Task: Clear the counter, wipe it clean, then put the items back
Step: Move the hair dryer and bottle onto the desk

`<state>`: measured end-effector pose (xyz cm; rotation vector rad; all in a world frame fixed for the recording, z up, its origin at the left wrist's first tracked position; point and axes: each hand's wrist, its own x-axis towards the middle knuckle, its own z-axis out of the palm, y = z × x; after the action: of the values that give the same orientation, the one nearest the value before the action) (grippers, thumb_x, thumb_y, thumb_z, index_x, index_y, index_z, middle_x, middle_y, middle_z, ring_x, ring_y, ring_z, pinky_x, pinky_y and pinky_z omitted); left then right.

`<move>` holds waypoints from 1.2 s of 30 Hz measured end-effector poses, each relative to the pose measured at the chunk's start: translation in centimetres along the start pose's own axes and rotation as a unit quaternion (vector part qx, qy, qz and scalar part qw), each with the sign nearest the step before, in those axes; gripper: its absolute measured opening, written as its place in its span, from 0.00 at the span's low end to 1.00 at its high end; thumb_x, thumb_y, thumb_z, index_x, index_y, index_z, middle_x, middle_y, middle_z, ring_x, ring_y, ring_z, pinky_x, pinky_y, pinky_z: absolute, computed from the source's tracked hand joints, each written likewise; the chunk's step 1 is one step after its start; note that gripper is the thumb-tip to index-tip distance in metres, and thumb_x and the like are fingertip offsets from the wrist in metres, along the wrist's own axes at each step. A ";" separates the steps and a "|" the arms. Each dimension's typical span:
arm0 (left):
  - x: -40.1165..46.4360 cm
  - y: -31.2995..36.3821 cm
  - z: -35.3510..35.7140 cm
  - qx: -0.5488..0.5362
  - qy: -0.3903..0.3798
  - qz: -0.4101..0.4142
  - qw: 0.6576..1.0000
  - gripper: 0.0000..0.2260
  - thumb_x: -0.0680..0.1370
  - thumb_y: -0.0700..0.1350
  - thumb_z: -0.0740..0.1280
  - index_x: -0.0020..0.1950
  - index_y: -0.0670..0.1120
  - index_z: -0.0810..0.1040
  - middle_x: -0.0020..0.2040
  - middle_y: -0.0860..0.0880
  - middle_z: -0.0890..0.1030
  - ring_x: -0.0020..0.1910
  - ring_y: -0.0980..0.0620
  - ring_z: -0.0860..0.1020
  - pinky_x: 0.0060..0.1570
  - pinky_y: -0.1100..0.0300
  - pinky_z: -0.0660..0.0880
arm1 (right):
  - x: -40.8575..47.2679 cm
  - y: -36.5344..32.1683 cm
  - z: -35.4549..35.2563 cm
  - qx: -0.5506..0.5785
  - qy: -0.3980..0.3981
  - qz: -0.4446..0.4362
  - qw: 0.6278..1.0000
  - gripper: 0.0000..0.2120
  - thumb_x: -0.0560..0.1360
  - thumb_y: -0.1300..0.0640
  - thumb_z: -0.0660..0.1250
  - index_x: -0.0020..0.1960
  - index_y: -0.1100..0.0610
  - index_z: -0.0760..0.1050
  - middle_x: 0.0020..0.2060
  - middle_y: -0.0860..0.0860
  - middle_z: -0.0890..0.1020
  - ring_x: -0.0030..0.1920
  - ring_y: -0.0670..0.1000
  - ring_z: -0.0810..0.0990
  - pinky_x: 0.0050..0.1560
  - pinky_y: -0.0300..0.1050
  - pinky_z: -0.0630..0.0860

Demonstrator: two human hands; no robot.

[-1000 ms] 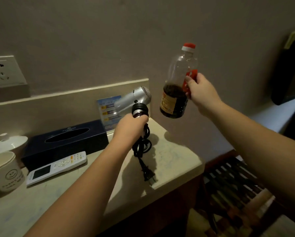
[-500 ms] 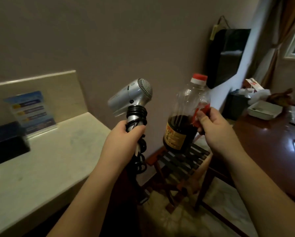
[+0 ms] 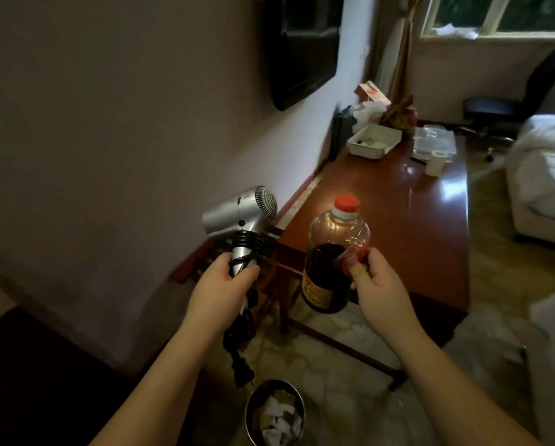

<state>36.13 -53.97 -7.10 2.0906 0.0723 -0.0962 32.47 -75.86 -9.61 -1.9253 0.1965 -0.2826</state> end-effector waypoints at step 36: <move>46.2 -0.1 30.2 0.278 -0.212 0.005 0.937 0.16 0.75 0.54 0.63 0.56 0.44 0.72 0.47 0.46 0.76 0.40 0.48 0.77 0.36 0.55 0.73 | 39.3 18.2 -5.3 -0.016 0.058 0.223 0.973 0.06 0.82 0.55 0.56 0.55 0.49 0.70 0.49 0.45 0.78 0.45 0.42 0.77 0.38 0.36 0.68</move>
<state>80.89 -79.56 -26.72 2.5821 -0.2556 -0.6210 68.50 -97.74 -20.70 -1.8400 0.7033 -0.0899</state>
